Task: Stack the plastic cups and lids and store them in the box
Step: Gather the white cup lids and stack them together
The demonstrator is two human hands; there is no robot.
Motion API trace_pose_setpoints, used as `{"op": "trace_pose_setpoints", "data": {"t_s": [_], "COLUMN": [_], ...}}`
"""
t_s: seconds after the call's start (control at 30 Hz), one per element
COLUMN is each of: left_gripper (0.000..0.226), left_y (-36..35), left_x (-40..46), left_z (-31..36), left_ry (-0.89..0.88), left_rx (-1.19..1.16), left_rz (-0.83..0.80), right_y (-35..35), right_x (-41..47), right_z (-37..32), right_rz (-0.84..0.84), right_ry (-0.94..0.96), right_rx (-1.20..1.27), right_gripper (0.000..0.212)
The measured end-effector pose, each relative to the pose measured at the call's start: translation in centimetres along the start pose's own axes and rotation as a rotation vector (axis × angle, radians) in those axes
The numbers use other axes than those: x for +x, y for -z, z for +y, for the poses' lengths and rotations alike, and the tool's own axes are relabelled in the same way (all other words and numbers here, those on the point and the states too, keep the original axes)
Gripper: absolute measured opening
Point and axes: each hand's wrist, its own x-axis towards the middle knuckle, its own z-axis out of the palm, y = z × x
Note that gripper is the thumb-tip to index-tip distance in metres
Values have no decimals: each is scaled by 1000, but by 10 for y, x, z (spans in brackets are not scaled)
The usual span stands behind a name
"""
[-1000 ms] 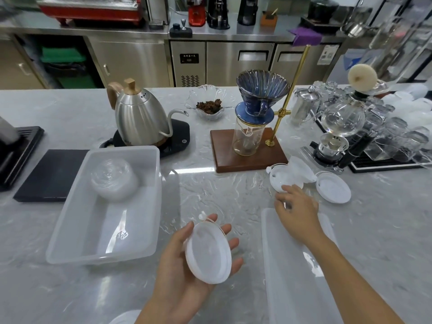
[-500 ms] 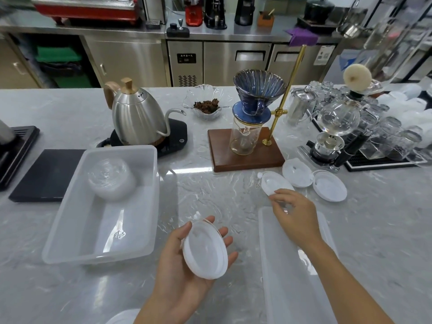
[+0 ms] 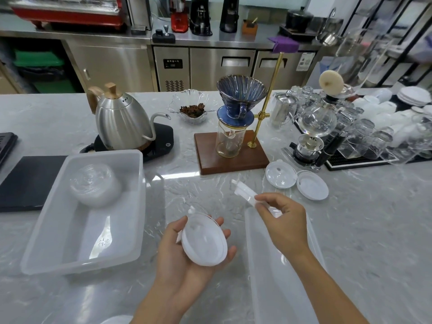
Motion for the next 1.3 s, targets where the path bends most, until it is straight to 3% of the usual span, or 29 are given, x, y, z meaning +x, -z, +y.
{"op": "trace_pose_setpoints", "data": {"t_s": [0.13,0.27,0.37,0.63,0.77,0.87,1.07,1.2,1.3], "left_gripper": [54,75,77,53,59,52,63,27,34], "left_y": [-8,-15,-16,-9,-10,-10,-6,-8,-9], "left_x": [11,18,18,14,12,11,13,12,10], "left_z": [1,-1,-4,-5,-5,-5,-8,-12,-13], "left_ry": [-33,-94,-146,-196,-201,-202,-203,-233,-240], "left_rx": [-1,21,51,118,121,193,329,315,335], "left_rz": [2,42,51,-38,-81,-103,-64,-95,-85], "right_y": [0,1,1,-3,-3,-5,-9,-12,-14], "right_x": [-8,-18,-28,-46,-51,-56,-62,-66,-67], "right_z": [-14,-29,-40,-52,-55,-59,-65,-70,-70], "right_rz": [-21,-42,-79,-144,-165,-201,-330,-384,-392], "right_ry": [15,22,50,65,74,91,40,-22,-21], "right_rx": [67,106,94,97,101,89,79,115,118], "right_gripper": [32,36,38,36,30,30,21,21,20]}}
